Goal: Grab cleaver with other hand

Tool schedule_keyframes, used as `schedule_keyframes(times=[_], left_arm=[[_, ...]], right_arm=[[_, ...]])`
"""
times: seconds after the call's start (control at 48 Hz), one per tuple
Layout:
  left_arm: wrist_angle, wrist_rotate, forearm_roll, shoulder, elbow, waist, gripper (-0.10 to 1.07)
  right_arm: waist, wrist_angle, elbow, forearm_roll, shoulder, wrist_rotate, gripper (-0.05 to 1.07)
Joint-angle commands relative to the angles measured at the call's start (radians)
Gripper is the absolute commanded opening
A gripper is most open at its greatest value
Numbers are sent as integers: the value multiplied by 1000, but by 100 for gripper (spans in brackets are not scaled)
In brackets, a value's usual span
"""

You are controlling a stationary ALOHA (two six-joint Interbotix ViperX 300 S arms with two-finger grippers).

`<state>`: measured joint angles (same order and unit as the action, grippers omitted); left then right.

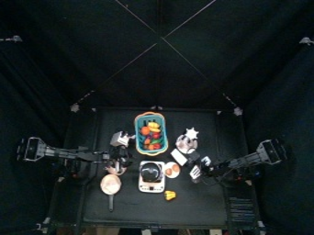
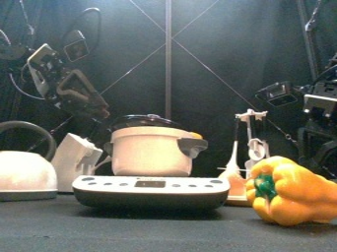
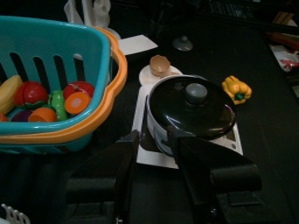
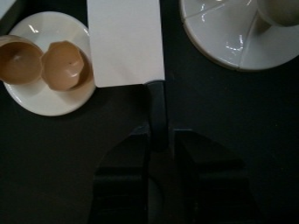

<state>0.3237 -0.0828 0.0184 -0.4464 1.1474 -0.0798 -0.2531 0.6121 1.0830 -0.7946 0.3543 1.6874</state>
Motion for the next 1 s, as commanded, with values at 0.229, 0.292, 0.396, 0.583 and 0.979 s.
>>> schedule_keyframes(times=[0.229, 0.292, 0.396, 0.583, 0.979], left_arm=[[35, -3, 54, -18, -34, 5, 74], [51, -5, 75, -28, -40, 9, 74], [75, -3, 115, -34, -51, 18, 74], [97, -8, 179, -28, -87, 67, 74], [104, -6, 434, 46, -190, 97, 74]], right_arm=[[-61, 12, -91, -80, 18, -6, 48], [-78, 25, -109, -117, 17, -6, 48], [-97, 67, -133, -176, 17, -6, 48], [-135, 117, -150, -267, 15, -6, 48], [-133, 130, -227, -410, -31, -104, 48]])
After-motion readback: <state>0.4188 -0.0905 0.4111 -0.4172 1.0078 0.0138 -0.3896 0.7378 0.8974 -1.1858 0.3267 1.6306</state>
